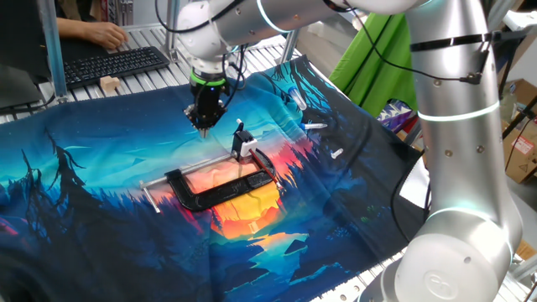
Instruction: Sharpen the pencil with a pencil sharpener
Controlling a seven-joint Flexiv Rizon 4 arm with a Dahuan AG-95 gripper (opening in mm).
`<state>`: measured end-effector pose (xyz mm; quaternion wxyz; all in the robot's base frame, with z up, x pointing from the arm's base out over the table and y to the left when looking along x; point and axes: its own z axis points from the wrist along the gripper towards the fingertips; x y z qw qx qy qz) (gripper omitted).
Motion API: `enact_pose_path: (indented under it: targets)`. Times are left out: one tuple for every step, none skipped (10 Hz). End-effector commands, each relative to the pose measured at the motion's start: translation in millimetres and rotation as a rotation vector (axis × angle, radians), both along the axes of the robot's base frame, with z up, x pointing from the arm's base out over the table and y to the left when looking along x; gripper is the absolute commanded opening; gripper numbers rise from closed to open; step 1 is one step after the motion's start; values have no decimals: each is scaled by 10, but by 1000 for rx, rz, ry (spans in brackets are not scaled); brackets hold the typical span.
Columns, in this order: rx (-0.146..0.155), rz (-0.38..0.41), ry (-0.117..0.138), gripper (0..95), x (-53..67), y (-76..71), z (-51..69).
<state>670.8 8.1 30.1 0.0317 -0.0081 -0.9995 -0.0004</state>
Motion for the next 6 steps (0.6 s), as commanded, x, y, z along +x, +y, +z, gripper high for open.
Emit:
enact_pose_path:
  targets:
    - [2,36,5,0,109,-155,14]
    - [4,50,6,0,145,-274,27]
    - [3,57,7,0,166,-360,32]
    - [2,66,8,0,180,-439,32]
    - [3,69,5,0,177,-497,16]
    - [0,84,5,0,166,-594,-16]
